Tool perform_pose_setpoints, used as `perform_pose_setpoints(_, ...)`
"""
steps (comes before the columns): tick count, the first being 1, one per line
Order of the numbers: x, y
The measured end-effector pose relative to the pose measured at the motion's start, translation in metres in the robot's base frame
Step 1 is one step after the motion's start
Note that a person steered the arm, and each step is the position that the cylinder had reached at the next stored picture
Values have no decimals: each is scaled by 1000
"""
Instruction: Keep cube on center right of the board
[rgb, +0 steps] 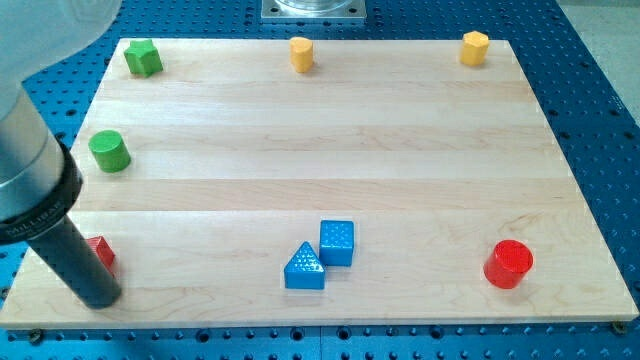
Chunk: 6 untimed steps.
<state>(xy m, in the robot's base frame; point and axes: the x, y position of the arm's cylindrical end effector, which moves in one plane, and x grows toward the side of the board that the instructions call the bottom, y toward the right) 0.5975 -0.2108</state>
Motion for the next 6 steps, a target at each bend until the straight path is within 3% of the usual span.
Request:
perform_pose_setpoints(1, -5, -1)
perform_pose_setpoints(3, 21, 183)
perform_pose_setpoints(4, 21, 241)
perform_pose_setpoints(5, -4, 243)
perform_pose_setpoints(6, -14, 210)
